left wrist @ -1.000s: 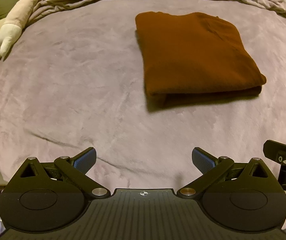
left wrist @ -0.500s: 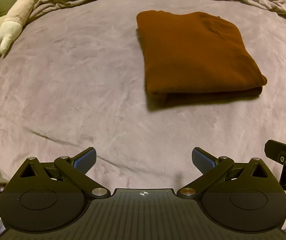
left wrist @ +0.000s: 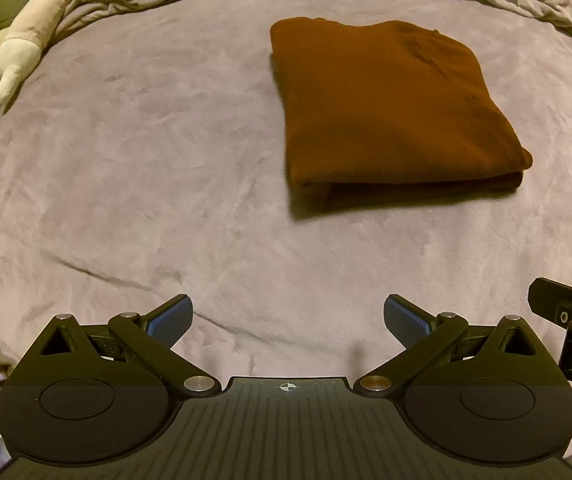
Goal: Fold small clothes
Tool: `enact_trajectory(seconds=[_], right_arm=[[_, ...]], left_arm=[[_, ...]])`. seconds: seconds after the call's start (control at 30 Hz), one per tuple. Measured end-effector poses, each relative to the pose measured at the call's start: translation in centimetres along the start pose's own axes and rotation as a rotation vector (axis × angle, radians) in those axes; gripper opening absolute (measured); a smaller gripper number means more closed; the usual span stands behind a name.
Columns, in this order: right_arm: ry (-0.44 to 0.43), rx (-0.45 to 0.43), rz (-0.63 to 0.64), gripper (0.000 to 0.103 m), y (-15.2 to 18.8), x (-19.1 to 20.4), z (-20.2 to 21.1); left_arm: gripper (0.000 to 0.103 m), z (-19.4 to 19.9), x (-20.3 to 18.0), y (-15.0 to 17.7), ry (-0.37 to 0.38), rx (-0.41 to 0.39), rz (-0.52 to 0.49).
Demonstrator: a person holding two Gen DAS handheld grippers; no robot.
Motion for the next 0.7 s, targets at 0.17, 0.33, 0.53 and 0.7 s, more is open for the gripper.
enact_trajectory(seconds=[0.17, 0.33, 0.53, 0.7], right_arm=[[0.0, 0.001, -0.002, 0.099, 0.07, 0.0, -0.08], [0.002, 0.002, 0.0, 0.099, -0.01, 0.04, -0.05], [0.002, 0.001, -0.002, 0.099, 0.02, 0.08, -0.04], [0.001, 0.002, -0.003, 0.099, 0.06, 0.08, -0.04]], left_arm=[[0.103, 0.0, 0.03, -0.09, 0.003, 0.002, 0.001], [0.103, -0.03, 0.05, 0.04, 0.004, 0.001, 0.004], [0.103, -0.15, 0.06, -0.11, 0.012, 0.012, 0.005], [0.103, -0.2, 0.03, -0.04, 0.011, 0.013, 0.002]])
Point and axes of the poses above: each gripper's, at about its wrist camera, not at the fingertips, and z roughly against the way its jaws point, x to its left, y to its underside, the point moved 1 cm from there along -z, roughly the way its jaws point, and after that the axes turned 11 degrees about z, right-handed, at the moved point
